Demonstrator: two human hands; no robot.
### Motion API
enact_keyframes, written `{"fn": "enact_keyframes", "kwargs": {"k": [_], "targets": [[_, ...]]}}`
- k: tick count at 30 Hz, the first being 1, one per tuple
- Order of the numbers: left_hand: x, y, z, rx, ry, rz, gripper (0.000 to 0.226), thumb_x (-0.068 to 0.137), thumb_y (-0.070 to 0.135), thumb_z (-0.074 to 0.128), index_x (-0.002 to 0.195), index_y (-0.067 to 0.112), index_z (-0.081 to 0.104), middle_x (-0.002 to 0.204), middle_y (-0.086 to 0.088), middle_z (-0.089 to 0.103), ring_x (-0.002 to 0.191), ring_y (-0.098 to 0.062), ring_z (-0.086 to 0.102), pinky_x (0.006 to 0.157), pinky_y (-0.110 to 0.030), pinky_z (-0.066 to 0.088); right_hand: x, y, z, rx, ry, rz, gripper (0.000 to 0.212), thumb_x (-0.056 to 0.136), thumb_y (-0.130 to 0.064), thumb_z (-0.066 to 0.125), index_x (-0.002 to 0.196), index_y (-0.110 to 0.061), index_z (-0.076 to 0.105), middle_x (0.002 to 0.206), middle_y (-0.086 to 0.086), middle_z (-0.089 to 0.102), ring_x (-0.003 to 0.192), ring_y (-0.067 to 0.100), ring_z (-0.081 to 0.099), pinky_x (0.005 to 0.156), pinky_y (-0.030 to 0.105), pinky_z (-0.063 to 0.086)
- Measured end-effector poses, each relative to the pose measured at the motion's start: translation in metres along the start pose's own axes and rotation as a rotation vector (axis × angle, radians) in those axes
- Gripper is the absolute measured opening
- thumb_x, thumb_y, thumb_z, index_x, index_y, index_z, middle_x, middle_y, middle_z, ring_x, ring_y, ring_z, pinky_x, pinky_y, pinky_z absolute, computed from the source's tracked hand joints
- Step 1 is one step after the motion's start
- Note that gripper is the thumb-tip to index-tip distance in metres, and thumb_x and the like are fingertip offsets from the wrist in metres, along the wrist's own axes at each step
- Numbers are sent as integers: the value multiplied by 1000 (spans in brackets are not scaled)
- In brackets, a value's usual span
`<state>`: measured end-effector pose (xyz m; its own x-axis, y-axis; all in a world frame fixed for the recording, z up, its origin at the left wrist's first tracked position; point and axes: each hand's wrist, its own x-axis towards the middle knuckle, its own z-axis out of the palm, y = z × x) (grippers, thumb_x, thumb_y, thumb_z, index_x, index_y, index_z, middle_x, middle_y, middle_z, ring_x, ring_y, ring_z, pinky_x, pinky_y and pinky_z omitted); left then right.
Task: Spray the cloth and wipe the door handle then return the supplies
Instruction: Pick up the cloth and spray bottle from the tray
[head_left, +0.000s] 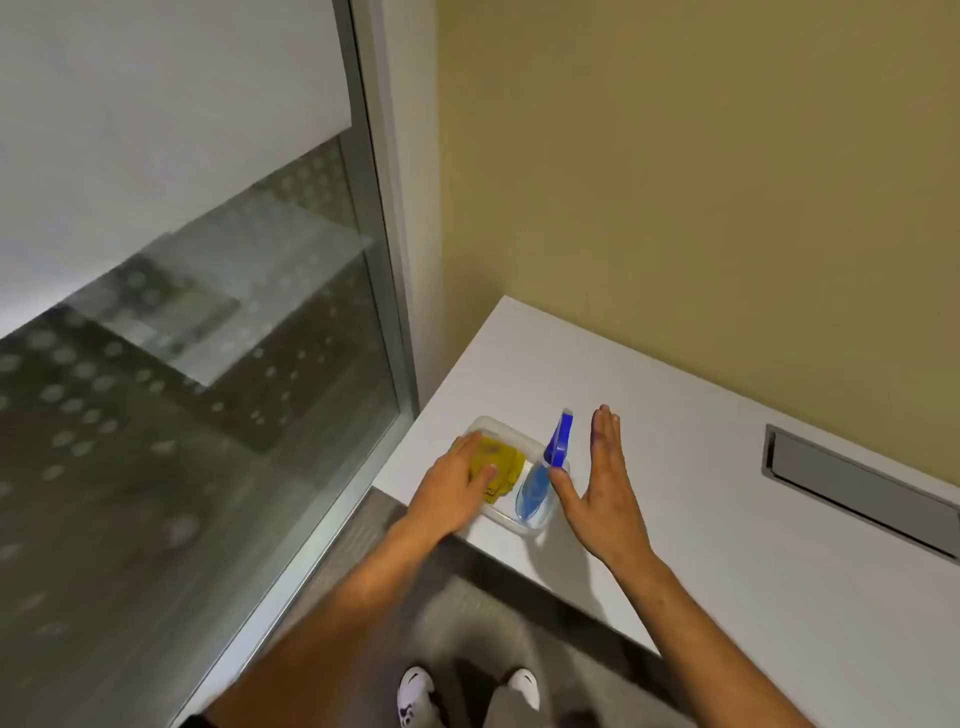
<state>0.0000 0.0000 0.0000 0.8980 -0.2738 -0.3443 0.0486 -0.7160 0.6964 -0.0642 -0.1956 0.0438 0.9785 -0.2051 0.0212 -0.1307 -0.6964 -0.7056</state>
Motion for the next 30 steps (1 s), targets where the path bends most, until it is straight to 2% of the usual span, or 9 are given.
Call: {"fn": "enact_keyframes", "kwargs": {"k": [4, 8, 11, 14, 16, 19, 23, 27, 30], "targets": [[55, -18, 21, -84, -64, -143, 60, 108, 44, 46, 163, 22, 38, 159, -9, 53, 141, -31, 57, 120, -46, 44, 22, 28, 18, 48, -118, 129, 95, 87, -56, 59, 157, -35, -3, 169, -10, -3, 148, 2, 2, 109, 25, 23], [102, -40, 51, -17, -131, -237, 55, 109, 34, 48, 159, 13, 44, 156, -15, 54, 142, -35, 54, 119, -41, 42, 41, 54, 44, 120, -162, 62, 98, 85, -28, 78, 152, -32, 6, 165, -4, 13, 150, 17, 21, 116, 31, 27], [127, -50, 74, 21, -136, -291, 41, 107, 27, 50, 144, 11, 58, 140, -17, 65, 126, -34, 64, 102, -35, 50, 49, 73, 60, 210, -214, 182, 101, 82, -27, 80, 157, -20, 13, 163, 5, 29, 145, 19, 35, 104, 15, 32], [143, -58, 92, 138, -120, -297, 36, 109, 21, 46, 141, 9, 58, 136, -16, 67, 124, -32, 66, 107, -40, 52, 57, 90, 72, 264, -176, 238, 96, 81, -27, 80, 157, -15, 22, 155, 7, 43, 137, 26, 47, 104, 33, 46], [152, -61, 100, 165, -80, -344, 42, 112, 22, 36, 148, 7, 51, 144, -16, 62, 131, -33, 61, 115, -43, 48, 63, 96, 76, 327, -153, 216, 93, 80, -30, 80, 155, -17, 26, 146, -2, 51, 125, 21, 54, 101, 38, 51], [161, -62, 109, 270, -31, -351, 52, 112, 17, 36, 162, 4, 30, 155, -18, 49, 138, -33, 56, 116, -41, 47, 70, 100, 82, 392, -144, 173, 79, 81, -29, 79, 148, -23, 38, 111, -27, 62, 97, 8, 63, 85, 20, 55], [162, -58, 114, 283, -84, -375, 49, 110, 15, 43, 157, 4, 37, 156, -18, 43, 141, -32, 49, 116, -41, 46, 72, 90, 84, 442, -80, 169, 58, 88, -24, 72, 131, -49, 44, 114, -39, 61, 111, -4, 63, 84, 12, 53], [156, -46, 95, 50, -48, -373, 44, 106, 25, 49, 147, 8, 45, 138, -17, 61, 125, -34, 64, 109, -44, 53, 74, 80, 73, 506, -10, 157, 46, 83, -23, 65, 125, -29, 48, 99, -13, 70, 92, 12, 71, 85, 37, 61], [143, -26, 64, -73, -51, -284, 53, 94, 41, 68, 136, 11, 55, 129, -10, 65, 116, -29, 68, 99, -36, 57, 83, 55, 43, 585, 44, 150, 59, 71, -46, 75, 119, -18, 53, 89, -23, 70, 85, -1, 69, 84, 28, 60]]}}
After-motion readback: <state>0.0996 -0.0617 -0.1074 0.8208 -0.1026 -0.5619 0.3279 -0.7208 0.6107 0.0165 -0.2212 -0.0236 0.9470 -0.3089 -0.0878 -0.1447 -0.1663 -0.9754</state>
